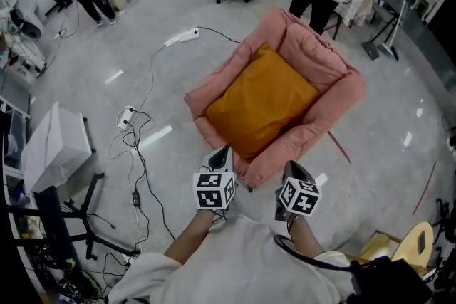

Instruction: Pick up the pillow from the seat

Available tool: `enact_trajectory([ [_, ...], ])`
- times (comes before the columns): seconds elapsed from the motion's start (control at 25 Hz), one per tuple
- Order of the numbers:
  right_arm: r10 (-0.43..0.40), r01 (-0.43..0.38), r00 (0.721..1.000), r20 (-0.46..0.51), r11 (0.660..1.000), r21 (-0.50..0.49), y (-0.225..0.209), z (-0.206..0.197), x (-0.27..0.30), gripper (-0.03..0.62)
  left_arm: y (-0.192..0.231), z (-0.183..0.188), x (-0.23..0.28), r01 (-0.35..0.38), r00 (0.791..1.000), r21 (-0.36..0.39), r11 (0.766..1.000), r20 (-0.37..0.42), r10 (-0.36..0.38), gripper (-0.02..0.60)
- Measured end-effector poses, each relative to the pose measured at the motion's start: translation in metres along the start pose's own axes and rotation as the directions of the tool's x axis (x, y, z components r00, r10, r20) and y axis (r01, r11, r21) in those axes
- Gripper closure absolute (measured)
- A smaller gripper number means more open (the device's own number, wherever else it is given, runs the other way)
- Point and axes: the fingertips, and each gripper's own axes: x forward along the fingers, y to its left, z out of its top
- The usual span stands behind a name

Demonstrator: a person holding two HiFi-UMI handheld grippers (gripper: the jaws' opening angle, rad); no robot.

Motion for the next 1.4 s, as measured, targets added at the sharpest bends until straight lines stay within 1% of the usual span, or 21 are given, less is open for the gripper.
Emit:
enact_trajectory([
  [0.2, -0.025, 0.025, 1.0, -0.002, 1.0, 0.008, 0.017, 0.018, 0.03, 0.563, 0.03, 0.022, 0.032, 0.025, 1.0, 0.015, 1.0, -0.019, -0.025, 0.574],
  [0.36, -0.065, 0.065, 0.998, -0.018, 0.998, 0.026, 0.015, 0.019, 0.04, 0.563, 0.042, 0.028, 0.057, 0.053, 0.998, 0.026, 0.998, -0.041, -0.052, 0.574],
  [0.52, -0.103, 0.105, 0.994, -0.042, 0.994, 0.036, 0.003, 0.016, 0.044, 0.565, 0.041, 0.026, 0.077, 0.08, 0.995, 0.03, 0.996, -0.067, -0.077, 0.574],
  [0.64, -0.116, 0.118, 0.992, -0.044, 0.992, 0.051, -0.005, 0.018, 0.045, 0.563, 0.035, 0.02, 0.088, 0.101, 0.991, 0.028, 0.995, -0.093, -0.098, 0.574],
  [0.72, -0.119, 0.122, 0.992, -0.04, 0.99, 0.067, -0.011, 0.021, 0.048, 0.563, 0.027, 0.017, 0.096, 0.128, 0.987, 0.022, 0.992, -0.105, -0.125, 0.574],
  [0.84, -0.111, 0.114, 0.993, -0.045, 0.99, 0.08, -0.017, 0.023, 0.06, 0.563, 0.015, 0.015, 0.105, 0.167, 0.98, 0.01, 0.986, -0.111, -0.165, 0.574],
  [0.92, -0.092, 0.096, 0.994, -0.055, 0.992, 0.081, -0.02, 0.024, 0.072, 0.563, 0.012, 0.013, 0.113, 0.168, 0.979, 0.009, 0.986, -0.119, -0.166, 0.574],
  [1.0, -0.067, 0.071, 0.996, -0.066, 0.995, 0.074, -0.022, 0.028, 0.086, 0.563, 0.011, 0.013, 0.123, 0.162, 0.979, 0.001, 0.987, -0.125, -0.161, 0.574],
  [1.12, -0.032, 0.037, 0.996, -0.083, 0.997, 0.064, -0.026, 0.04, 0.108, 0.563, 0.012, 0.015, 0.143, 0.131, 0.981, -0.011, 0.991, -0.145, -0.131, 0.574],
  [1.24, -0.004, 0.01, 0.995, -0.103, 0.999, 0.053, -0.029, 0.048, 0.128, 0.563, 0.011, 0.018, 0.163, 0.114, 0.98, 0.004, 0.993, -0.166, -0.112, 0.574],
  [1.4, -0.025, 0.032, 0.991, -0.132, 0.998, 0.051, -0.039, 0.049, 0.16, 0.563, 0.01, 0.019, 0.192, 0.148, 0.972, 0.004, 0.989, -0.183, -0.145, 0.574],
])
